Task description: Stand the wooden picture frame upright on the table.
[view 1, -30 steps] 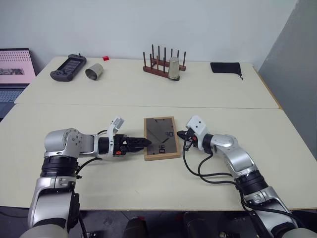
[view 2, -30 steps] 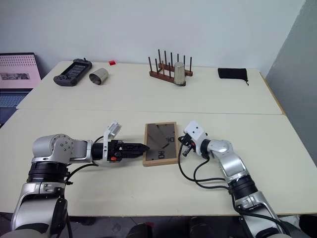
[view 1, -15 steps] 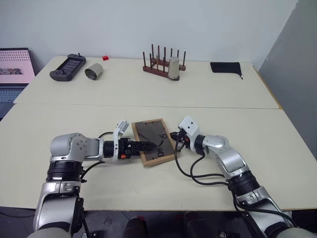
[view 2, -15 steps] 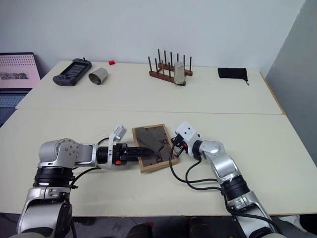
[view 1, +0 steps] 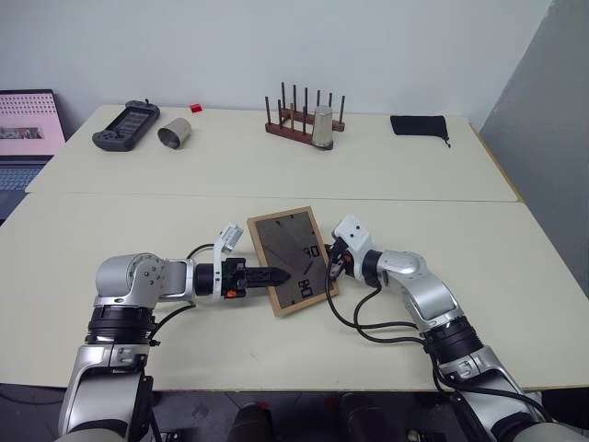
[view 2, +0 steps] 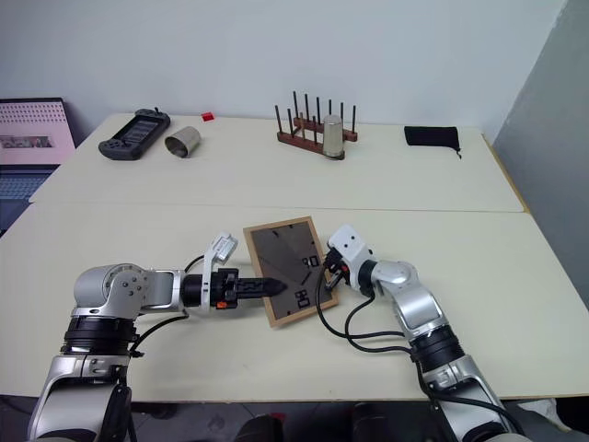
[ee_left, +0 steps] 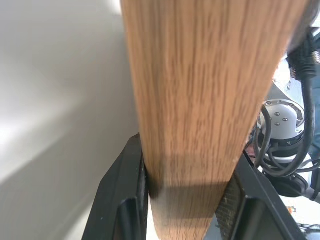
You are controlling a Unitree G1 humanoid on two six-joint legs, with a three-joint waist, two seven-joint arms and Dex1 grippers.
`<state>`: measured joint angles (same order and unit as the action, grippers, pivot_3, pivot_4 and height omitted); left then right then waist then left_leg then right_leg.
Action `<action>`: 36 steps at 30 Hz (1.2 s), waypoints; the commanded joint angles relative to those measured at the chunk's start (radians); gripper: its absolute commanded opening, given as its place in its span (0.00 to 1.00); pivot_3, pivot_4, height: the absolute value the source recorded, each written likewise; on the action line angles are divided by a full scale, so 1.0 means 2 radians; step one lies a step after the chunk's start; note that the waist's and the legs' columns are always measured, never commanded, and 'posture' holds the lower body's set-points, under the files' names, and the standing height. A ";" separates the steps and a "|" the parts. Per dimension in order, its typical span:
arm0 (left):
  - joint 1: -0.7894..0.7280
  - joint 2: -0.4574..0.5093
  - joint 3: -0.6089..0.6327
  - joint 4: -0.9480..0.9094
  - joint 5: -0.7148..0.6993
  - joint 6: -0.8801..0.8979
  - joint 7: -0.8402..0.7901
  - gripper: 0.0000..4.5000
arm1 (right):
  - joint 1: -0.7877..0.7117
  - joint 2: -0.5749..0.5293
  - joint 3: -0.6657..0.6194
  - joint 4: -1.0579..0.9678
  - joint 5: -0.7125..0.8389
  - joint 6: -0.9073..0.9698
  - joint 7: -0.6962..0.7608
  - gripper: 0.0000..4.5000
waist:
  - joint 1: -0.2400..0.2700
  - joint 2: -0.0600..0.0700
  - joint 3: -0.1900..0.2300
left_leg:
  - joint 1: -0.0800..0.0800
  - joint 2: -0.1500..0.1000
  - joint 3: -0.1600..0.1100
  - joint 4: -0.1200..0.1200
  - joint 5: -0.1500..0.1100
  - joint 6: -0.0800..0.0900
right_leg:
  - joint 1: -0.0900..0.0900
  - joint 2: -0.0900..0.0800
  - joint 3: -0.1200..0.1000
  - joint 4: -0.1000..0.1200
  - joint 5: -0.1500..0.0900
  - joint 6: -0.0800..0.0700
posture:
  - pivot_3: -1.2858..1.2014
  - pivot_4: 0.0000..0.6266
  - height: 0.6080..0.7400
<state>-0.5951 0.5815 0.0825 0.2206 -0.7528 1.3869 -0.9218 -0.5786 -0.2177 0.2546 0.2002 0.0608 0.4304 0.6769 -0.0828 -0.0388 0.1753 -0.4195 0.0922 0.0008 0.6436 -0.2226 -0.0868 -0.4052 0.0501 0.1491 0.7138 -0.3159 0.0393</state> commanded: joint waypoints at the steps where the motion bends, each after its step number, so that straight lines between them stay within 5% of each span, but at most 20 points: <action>1: -0.016 0.026 0.001 -0.019 0.012 -0.032 -0.003 0.29 | -0.016 -0.033 -0.034 -0.035 0.028 0.018 0.031 0.08 | 0.000 0.000 0.000 | 0.000 0.000 0.000 0.000 0.000 0.000 | 0.000 0.000 0.000 0.000 0.000 0.000 | 0.52 0.24 1.00; 9: -0.034 0.044 -0.004 -0.046 0.033 -0.110 -0.011 0.29 | -0.043 -0.108 -0.084 -0.102 0.116 0.115 0.105 0.52 | 0.000 0.001 0.001 | 0.000 0.000 0.000 0.000 0.000 0.000 | 0.000 0.000 0.000 0.000 0.000 0.000 | 0.52 0.24 1.00; 18: -0.031 0.048 -0.020 -0.071 0.044 -0.138 -0.022 0.29 | -0.100 -0.049 -0.057 -0.134 0.158 0.154 0.091 0.96 | -0.001 0.002 0.001 | -0.001 0.000 0.000 0.000 0.000 0.000 | -0.001 0.001 0.000 -0.001 0.000 0.000 | 0.52 0.24 1.00; 26: -0.038 0.053 -0.024 -0.076 0.042 -0.132 -0.022 0.29 | -0.120 0.002 -0.018 -0.088 0.139 0.117 0.078 0.98 | 0.000 0.002 0.001 | -0.003 0.000 -0.001 0.000 0.000 0.000 | -0.003 0.000 -0.001 0.000 0.000 0.000 | 0.52 0.24 1.00; 36: -0.020 0.060 -0.008 -0.098 0.034 -0.122 -0.009 0.29 | -0.098 0.005 -0.010 -0.159 0.194 0.161 0.120 0.98 | 0.000 0.002 0.001 | -0.004 0.001 -0.001 0.000 0.000 0.000 | -0.003 0.000 -0.001 0.000 0.000 0.000 | 0.52 0.24 1.00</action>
<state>-0.6230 0.6938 0.0299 0.0741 -0.6596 1.1488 -0.9441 -0.7868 -0.1933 0.2372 -0.0130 0.3619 0.7147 0.8484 -0.0821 -0.0349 0.1782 -0.4275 0.0933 -0.0011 0.6438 -0.2225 -0.0869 -0.4114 0.0508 0.1461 0.7130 -0.3163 0.0386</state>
